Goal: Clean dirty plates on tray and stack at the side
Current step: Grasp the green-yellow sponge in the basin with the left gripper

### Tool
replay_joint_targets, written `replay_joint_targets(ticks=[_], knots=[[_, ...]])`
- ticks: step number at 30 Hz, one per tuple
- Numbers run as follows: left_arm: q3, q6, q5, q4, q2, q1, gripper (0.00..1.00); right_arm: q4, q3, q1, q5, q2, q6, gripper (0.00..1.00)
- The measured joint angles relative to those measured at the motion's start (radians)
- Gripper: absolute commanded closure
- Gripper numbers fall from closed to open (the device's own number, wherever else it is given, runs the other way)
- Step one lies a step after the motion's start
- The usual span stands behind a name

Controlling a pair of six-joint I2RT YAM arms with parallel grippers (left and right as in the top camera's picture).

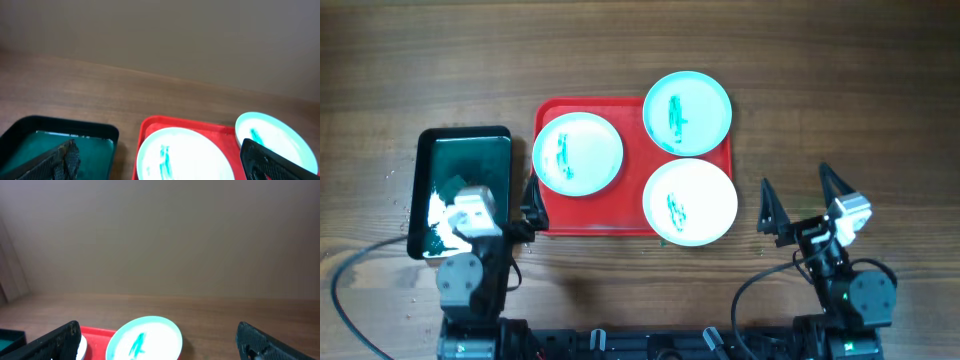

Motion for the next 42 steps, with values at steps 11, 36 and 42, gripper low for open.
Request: replay_joint_targets(ticks=[11,36,42], knots=[[0.612,-0.005,0.105,-0.404,0.573,0.0,0.0,-0.172,0.578,0.0,-0.204,0.652,-0.012,0.0],[1.092,-0.288,0.209,-1.009,0.964,0.091,0.03,-0.921,1.431,0.395,-0.157,1.629,0.039,0.31],[1.101,-0.354,-0.055,-1.072,1.002,0.093,0.01,-0.88,1.46,0.523,-0.032,1.87,0.175,0.46]])
